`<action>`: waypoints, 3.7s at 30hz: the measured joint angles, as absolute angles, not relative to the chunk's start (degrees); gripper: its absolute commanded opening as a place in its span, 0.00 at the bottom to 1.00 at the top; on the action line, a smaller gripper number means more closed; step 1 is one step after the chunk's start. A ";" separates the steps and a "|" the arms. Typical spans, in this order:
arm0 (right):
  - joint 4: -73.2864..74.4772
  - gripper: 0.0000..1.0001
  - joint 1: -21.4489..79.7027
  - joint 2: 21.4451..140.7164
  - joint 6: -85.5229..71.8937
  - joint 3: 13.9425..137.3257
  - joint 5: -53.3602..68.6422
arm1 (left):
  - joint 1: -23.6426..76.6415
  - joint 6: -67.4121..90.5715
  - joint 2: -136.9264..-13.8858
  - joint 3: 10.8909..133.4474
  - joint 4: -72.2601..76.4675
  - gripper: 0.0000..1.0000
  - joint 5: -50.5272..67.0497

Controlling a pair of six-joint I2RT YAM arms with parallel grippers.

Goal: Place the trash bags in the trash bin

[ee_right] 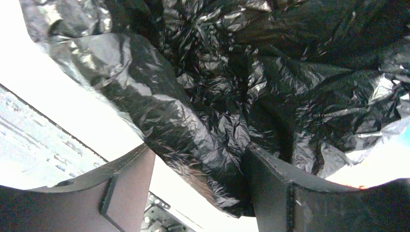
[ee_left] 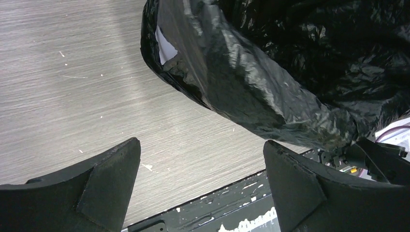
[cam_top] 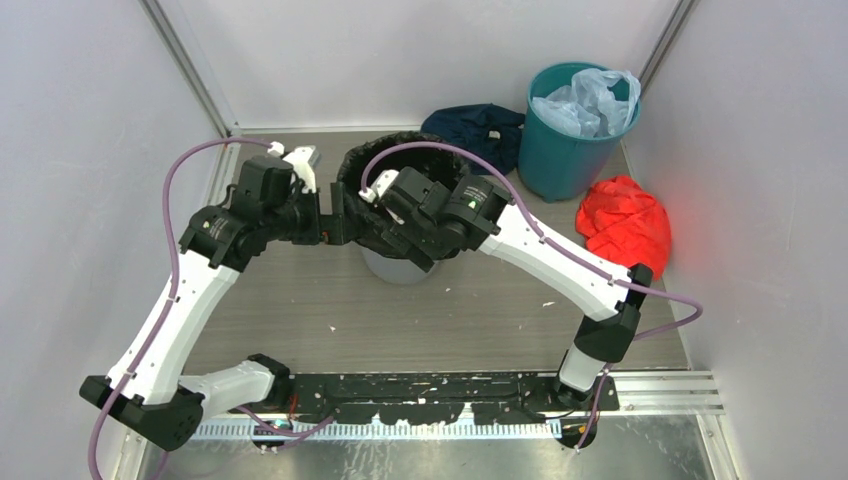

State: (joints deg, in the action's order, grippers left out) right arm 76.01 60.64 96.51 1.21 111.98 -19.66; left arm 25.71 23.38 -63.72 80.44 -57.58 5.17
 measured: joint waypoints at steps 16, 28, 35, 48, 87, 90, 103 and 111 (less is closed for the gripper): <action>61.93 0.99 60.64 93.47 0.62 112.92 -24.38 | 25.10 23.09 -61.87 81.65 -59.05 0.98 4.08; 50.59 0.96 54.83 85.36 -8.08 111.18 -29.12 | 24.93 22.28 -59.46 85.89 -61.21 1.00 -0.27; 50.48 0.95 42.87 83.83 -15.59 105.89 -26.41 | 20.27 21.56 -62.59 86.21 -61.14 1.00 -2.44; 48.62 0.95 23.88 74.87 -24.64 86.04 -16.69 | 7.05 21.91 -66.22 73.63 -52.34 0.98 1.19; 42.06 0.99 16.05 71.11 -27.79 63.64 -7.70 | 15.73 28.45 -87.68 69.41 -30.59 0.96 11.92; 42.13 1.00 15.55 70.00 -27.75 63.11 -7.92 | 15.73 27.62 -86.04 69.23 -31.33 1.00 10.61; 44.27 1.00 15.35 66.19 -28.88 62.35 -9.98 | 15.73 26.35 -68.58 64.75 -36.32 1.00 5.15; 43.72 1.00 15.35 62.17 -29.34 58.96 -9.91 | 15.73 26.35 -64.88 61.82 -38.20 1.00 3.55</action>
State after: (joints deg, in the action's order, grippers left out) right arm 43.72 15.35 62.17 -29.34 58.96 -9.91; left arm 15.73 26.35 -64.88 61.82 -38.20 3.55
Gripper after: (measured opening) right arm 0.996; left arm 0.994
